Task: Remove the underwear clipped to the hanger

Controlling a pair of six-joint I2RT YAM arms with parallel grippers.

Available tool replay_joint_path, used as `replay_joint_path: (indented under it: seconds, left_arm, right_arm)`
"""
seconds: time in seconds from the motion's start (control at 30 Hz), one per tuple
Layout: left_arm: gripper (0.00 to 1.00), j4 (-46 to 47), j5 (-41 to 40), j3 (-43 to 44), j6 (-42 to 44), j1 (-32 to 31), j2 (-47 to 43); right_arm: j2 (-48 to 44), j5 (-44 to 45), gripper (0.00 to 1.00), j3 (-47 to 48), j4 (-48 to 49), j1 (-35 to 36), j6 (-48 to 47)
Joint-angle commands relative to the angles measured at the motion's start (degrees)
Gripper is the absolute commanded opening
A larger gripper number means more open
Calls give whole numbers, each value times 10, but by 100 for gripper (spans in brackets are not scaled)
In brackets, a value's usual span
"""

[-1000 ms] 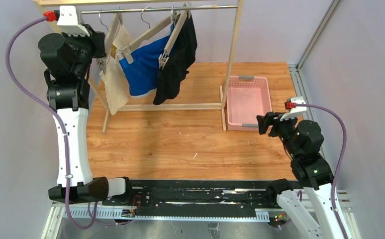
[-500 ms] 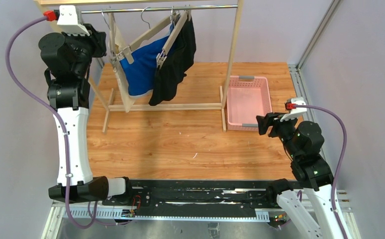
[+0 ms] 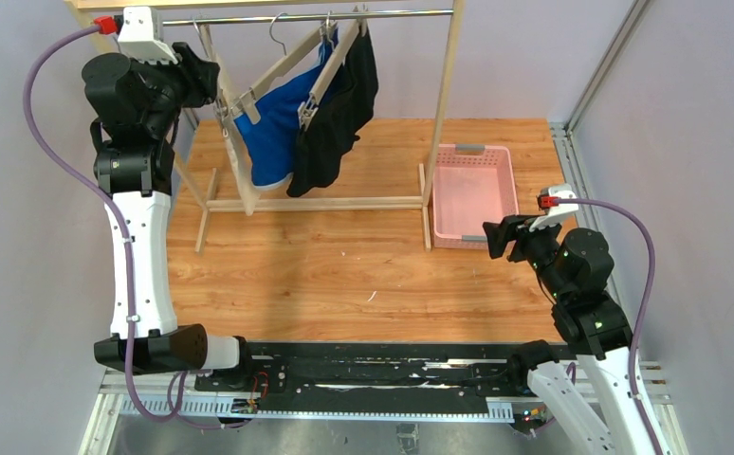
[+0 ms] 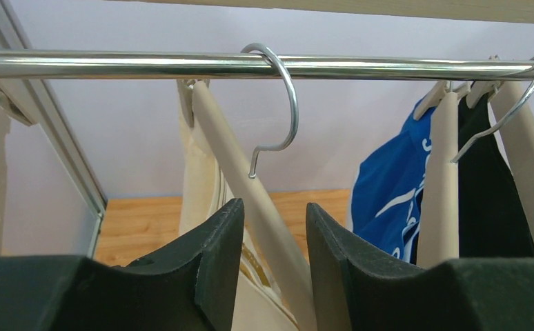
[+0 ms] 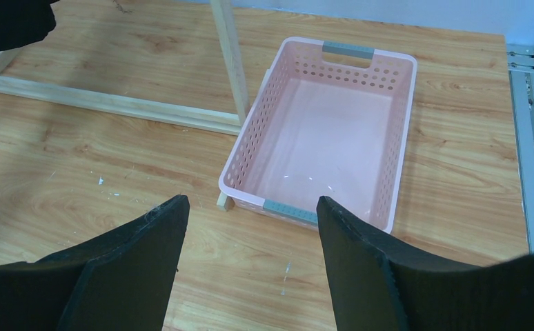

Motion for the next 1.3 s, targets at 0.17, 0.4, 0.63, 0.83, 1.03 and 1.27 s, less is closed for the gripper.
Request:
replay_joint_path:
  seconds: [0.17,0.4,0.63,0.83,1.03,1.27]
  left_arm:
    - [43,-23,28,-12,-2,5,6]
    - [27,-72,8,-13,17,5,7]
    - [20,-112,-10,-9,40,5,8]
    - [12,-106,-16,2,56,4,9]
    - [0,-86,3,6,53,4,16]
    - [0,-28,9,-5,37,5,2]
  right_arm:
    - [-10,-12,70,-6,20,-3,2]
    - [-17,-10,70,-6,20,-4,5]
    - [-23,-9,70,-7,21,-4,6]
    - [-26,-13,70,-11,25,-3,7]
    - [-29,-17,70,-15,28,-4,9]
    - [-21,-20,70,-21,22,-3,12]
